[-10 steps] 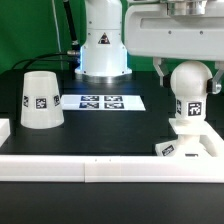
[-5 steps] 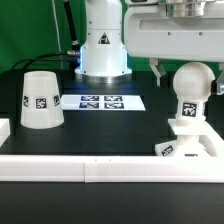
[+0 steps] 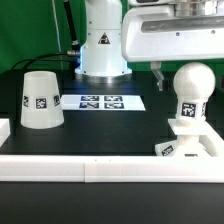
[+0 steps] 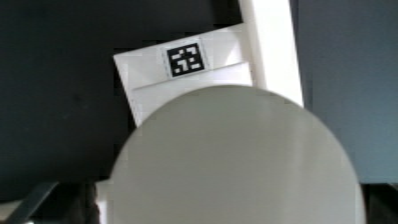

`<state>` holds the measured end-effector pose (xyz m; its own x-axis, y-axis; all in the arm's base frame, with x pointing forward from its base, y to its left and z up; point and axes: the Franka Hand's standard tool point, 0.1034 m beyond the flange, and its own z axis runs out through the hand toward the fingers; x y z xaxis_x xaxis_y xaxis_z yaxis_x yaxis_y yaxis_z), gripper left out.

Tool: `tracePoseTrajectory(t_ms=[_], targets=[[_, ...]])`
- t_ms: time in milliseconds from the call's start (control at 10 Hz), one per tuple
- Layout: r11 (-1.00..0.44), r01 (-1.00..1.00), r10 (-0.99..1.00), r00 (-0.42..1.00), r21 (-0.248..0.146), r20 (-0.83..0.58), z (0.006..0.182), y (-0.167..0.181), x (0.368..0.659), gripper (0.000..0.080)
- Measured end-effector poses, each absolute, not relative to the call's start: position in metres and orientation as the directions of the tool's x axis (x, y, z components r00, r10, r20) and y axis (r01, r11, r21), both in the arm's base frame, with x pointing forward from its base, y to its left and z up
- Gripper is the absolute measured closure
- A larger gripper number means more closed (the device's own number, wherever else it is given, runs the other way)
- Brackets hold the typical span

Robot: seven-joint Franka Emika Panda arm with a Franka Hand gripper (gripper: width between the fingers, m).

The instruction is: Assemble lamp

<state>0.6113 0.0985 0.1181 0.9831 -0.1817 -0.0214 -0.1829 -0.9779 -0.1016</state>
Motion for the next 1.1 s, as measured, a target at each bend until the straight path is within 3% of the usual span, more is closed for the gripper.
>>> tracePoseTrajectory(t_ms=[600,1100], targets=[[-0.973,0.212,0.212,0.977,-0.088,0.017,0.118,0.1011,0.6107,0.0101],[-0.765,0.644,0.641,0.765,-0.029,0.064,0.1187,0.1054,0.6143,0.0101]])
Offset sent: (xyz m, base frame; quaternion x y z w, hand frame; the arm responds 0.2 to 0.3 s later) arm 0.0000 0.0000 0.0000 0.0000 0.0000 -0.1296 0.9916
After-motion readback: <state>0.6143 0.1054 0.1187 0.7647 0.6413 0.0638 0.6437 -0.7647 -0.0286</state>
